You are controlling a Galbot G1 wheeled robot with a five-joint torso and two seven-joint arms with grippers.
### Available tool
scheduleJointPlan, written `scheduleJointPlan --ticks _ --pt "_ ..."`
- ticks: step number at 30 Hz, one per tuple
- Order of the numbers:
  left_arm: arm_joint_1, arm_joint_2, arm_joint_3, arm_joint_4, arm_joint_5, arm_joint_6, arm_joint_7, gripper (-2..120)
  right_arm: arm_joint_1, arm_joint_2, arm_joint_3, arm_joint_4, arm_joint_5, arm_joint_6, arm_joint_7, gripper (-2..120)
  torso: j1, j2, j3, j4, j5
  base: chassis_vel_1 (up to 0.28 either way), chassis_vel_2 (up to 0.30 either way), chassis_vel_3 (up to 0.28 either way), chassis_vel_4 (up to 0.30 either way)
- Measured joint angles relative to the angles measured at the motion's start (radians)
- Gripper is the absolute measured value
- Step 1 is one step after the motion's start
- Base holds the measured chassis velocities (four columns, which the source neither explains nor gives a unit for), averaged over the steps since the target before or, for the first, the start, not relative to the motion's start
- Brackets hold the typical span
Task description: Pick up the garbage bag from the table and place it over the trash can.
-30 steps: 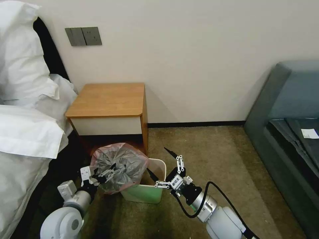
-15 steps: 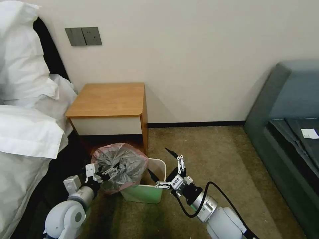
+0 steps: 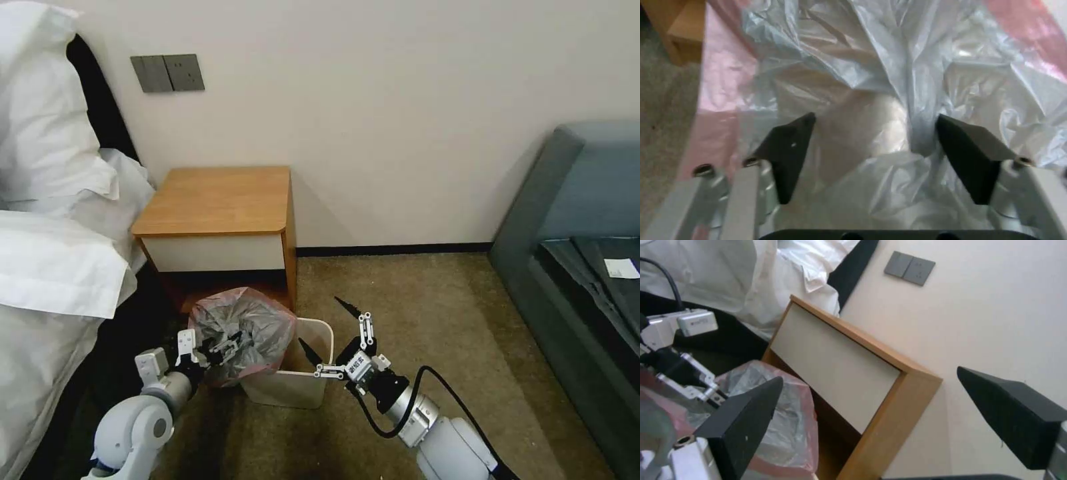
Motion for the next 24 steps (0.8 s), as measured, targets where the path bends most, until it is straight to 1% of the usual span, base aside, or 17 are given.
scheduleJointPlan --ticks 2,4,5,8,9,11,12,13,14,15,20,24 --pt "0.001 -0.003 0.001 0.002 0.001 0.014 0.003 61 -0.003 0.0 0.003 0.004 0.0 0.001 0.0 100 0.0 0.0 0.0 0.0 0.0 0.0 0.0 0.0 0.0" --pt "0.005 -0.005 0.003 0.003 0.005 0.02 0.005 51 -0.006 0.0 0.005 0.008 0.0 0.002 0.0 100 0.0 0.0 0.0 0.0 0.0 0.0 0.0 0.0 0.0" --pt "0.005 -0.005 0.003 0.003 0.005 0.02 0.005 51 -0.006 0.0 0.005 0.008 0.0 0.002 0.0 100 0.0 0.0 0.0 0.0 0.0 0.0 0.0 0.0 0.0" --pt "0.007 -0.01 0.005 0.004 0.01 0.021 0.006 37 -0.01 0.001 0.007 0.01 -0.002 0.005 0.0 100 0.0 0.0 0.0 -0.0001 0.0001 0.0 0.0 0.0 0.0" --pt "0.007 -0.01 0.005 0.004 0.01 0.021 0.006 37 -0.01 0.001 0.007 0.01 -0.002 0.005 0.0 100 0.0 0.0 0.0 -0.0001 0.0001 0.0 0.0 0.0 0.0" --pt "0.009 -0.012 0.005 0.003 0.012 0.021 0.002 25 -0.014 0.002 0.009 0.011 -0.004 0.008 0.0 100 0.0 0.0 0.0 0.0 0.0001 0.0 0.0 0.0 0.0" --pt "0.009 -0.012 0.005 0.003 0.012 0.021 0.002 25 -0.014 0.002 0.009 0.011 -0.004 0.008 0.0 100 0.0 0.0 0.0 0.0 0.0001 0.0 0.0 0.0 0.0" --pt "0.011 -0.013 0.005 0.002 0.012 0.02 0.0 23 -0.015 0.003 0.009 0.011 -0.004 0.009 0.0 100 0.0 0.0 0.0 0.0 0.0001 0.0 0.0 0.0 0.0" --pt "0.016 -0.014 0.004 -0.002 0.015 0.019 -0.002 16 -0.015 0.003 0.01 0.011 -0.004 0.01 0.0 100 0.0 0.0 0.0 -0.0001 0.0 0.0 0.0 0.0 0.0" --pt "0.021 -0.017 0.002 -0.008 0.019 0.017 -0.004 13 -0.015 0.003 0.01 0.011 -0.004 0.011 0.0 100 0.0 0.0 0.0 0.0 -0.0001 0.0 0.0 0.0 0.0" --pt "0.037 -0.024 -0.007 -0.026 0.036 0.006 -0.006 11 -0.012 0.004 0.007 0.011 -0.005 0.011 -0.001 100 0.0 0.0 0.0 0.0 0.0 0.0 0.0 0.0 0.0" --pt "0.056 -0.045 -0.024 -0.05 0.067 -0.023 -0.012 11 -0.005 0.012 -0.009 0.01 -0.003 0.012 0.001 100 0.0 0.0 0.0 0.0 0.0 0.0 0.0 0.0 0.0"
